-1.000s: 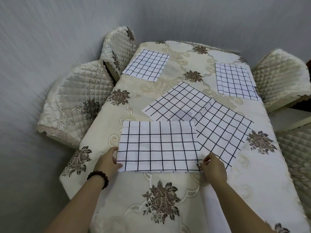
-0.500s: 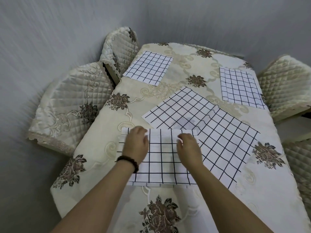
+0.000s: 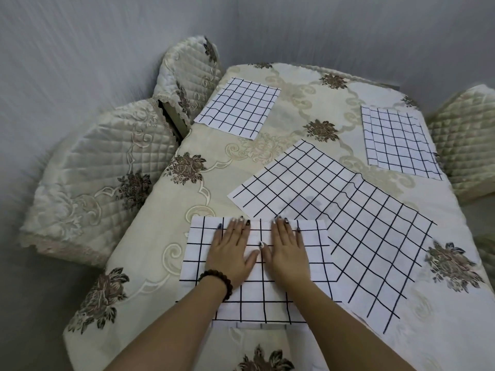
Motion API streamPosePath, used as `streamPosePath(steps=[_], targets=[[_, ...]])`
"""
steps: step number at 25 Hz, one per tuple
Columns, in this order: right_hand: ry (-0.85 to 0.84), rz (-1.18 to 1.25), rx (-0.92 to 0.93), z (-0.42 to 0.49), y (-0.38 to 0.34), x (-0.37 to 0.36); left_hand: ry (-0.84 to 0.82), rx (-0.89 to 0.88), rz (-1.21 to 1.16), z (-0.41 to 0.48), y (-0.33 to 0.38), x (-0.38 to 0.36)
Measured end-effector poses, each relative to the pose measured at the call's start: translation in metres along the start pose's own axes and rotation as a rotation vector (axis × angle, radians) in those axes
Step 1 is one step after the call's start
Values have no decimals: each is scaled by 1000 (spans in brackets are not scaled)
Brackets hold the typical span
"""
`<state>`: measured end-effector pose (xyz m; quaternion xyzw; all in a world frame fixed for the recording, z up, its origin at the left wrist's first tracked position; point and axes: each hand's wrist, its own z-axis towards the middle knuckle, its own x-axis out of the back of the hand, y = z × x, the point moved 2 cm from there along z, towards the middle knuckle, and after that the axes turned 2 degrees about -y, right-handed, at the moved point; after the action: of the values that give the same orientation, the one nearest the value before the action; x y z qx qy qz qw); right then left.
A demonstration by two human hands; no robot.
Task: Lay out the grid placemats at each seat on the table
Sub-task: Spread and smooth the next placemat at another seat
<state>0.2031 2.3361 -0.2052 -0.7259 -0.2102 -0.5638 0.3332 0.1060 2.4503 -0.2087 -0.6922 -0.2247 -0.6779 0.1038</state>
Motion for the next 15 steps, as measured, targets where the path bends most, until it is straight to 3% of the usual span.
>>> streamPosePath(steps=[4, 10, 12, 15], targets=[[-29, -66, -162, -15, 36, 13, 44, 139, 12, -10, -36, 1], [-48, -124, -256, -29, 68, 29, 32, 335, 63, -32, -72, 20], [54, -86, -180, -36, 44, 31, 116, 301, 54, -40, -57, 32], [136, -65, 20, -64, -15, 15, 170, 99, 49, -59, -9, 34]])
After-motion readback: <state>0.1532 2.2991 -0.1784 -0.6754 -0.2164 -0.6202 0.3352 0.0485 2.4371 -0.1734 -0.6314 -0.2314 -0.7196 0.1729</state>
